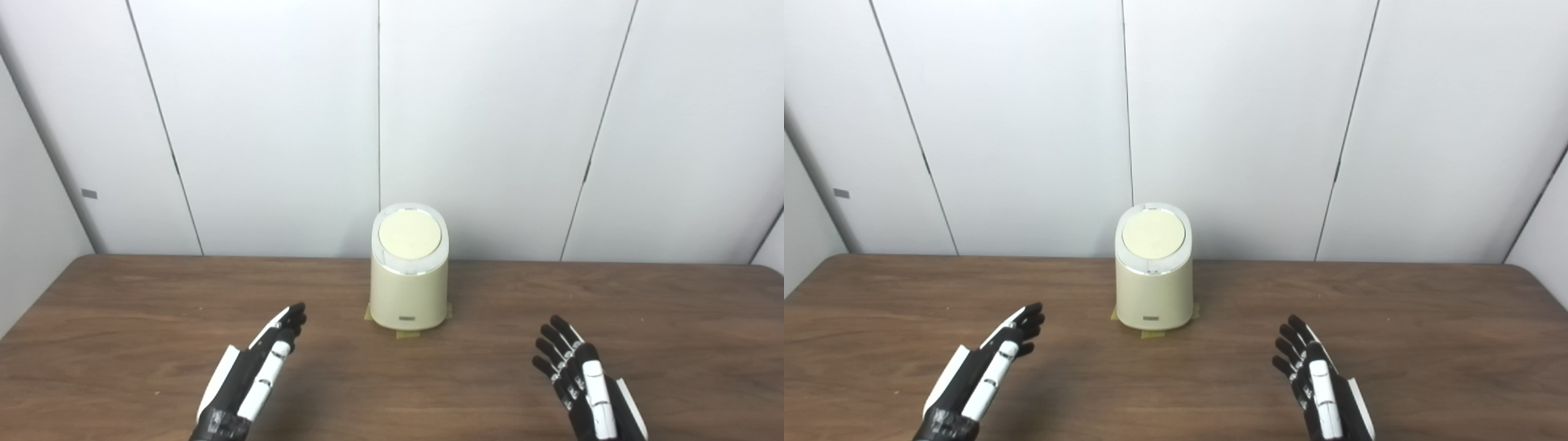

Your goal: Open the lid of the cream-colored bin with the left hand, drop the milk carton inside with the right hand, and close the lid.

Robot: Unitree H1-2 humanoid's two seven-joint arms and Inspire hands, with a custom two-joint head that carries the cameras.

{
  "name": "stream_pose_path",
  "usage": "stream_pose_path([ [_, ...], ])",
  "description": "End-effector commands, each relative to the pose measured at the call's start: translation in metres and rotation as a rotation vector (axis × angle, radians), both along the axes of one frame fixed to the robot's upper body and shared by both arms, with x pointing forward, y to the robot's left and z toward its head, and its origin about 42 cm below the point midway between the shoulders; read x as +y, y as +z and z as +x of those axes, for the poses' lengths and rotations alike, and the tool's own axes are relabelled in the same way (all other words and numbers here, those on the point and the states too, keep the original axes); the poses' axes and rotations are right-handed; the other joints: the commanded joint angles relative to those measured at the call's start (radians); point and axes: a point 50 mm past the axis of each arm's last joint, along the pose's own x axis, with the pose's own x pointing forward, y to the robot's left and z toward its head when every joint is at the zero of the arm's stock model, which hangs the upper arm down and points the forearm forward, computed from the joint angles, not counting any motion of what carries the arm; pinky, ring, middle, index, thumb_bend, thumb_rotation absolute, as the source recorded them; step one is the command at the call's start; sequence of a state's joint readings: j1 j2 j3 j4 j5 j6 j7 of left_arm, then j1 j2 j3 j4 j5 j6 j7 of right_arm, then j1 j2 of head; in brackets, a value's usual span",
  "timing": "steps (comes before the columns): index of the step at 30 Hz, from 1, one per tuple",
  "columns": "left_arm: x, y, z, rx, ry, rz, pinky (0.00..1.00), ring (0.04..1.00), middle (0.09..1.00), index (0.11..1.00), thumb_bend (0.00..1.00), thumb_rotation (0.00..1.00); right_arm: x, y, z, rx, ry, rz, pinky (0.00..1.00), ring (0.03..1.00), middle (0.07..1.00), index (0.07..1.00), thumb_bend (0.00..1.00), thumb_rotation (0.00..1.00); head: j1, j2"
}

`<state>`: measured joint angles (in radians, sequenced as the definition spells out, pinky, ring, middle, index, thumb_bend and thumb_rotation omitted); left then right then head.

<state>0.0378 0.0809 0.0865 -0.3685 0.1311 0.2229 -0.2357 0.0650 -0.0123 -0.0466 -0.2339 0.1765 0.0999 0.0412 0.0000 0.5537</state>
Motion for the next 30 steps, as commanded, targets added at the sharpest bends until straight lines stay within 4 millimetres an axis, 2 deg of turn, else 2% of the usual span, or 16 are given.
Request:
stream_pose_path([
  [1,0.001,0.008,0.003,-0.057,0.028,-0.091,0.92,0.929,0.924,0.936,0.33,1.0,0.001,0.016,0.007,-0.106,0.023,0.004,0.9,0.937,0.923,0.928,0.59,0.89,0.0,0.002],
  [8,0.004,-0.005,-0.007,-0.028,0.061,-0.229,0.98,0.965,0.968,0.975,0.36,1.0,-0.001,0.019,0.01,-0.085,0.053,-0.047,0.93,0.967,0.96,0.95,0.63,0.94,0.004,0.019],
  [17,0.007,-0.006,-0.01,-0.017,0.08,-0.232,1.0,0.986,0.985,0.985,0.38,1.0,-0.002,0.02,0.01,-0.067,0.09,-0.092,0.98,0.998,0.999,0.977,0.63,1.0,0.016,0.041],
  [30,0.011,-0.007,-0.007,-0.013,0.079,-0.232,1.0,0.983,0.976,0.976,0.4,1.0,0.001,0.02,0.012,-0.054,0.101,-0.078,1.0,1.0,1.0,0.995,0.62,1.0,0.019,0.062],
])
